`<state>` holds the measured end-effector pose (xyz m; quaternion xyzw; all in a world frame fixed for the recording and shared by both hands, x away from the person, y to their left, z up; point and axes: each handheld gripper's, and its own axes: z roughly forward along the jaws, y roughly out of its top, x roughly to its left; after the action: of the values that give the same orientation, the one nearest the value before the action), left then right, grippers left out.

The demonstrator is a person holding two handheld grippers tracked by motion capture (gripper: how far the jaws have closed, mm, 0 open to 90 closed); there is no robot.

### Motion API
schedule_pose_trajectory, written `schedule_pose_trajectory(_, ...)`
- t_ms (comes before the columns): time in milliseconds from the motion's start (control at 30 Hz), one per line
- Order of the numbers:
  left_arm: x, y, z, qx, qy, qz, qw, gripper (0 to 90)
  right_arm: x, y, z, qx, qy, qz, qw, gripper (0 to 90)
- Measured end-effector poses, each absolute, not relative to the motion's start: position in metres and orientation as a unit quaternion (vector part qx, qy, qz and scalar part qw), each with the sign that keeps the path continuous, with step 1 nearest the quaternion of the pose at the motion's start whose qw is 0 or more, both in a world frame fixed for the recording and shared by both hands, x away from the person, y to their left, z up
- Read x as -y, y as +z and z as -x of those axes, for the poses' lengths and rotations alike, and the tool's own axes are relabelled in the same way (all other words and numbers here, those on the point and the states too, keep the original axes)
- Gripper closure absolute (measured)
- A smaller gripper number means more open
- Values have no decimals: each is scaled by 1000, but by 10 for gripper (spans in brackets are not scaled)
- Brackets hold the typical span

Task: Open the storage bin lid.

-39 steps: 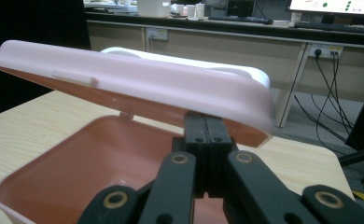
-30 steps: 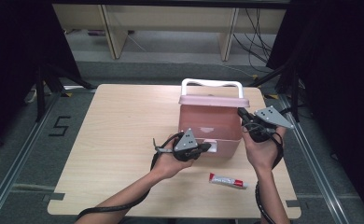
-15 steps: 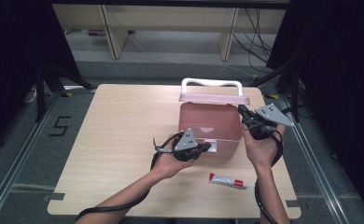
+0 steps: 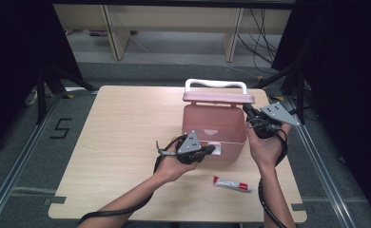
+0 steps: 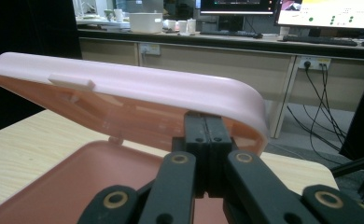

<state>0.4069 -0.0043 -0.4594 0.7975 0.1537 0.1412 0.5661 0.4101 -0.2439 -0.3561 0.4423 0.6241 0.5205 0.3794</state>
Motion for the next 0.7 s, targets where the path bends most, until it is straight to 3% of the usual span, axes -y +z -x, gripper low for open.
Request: schedule_pose_trajectory(700,4,-459,-407,-153,138,-800,563,898,242,-348,-427,-620,515,-443,391,900)
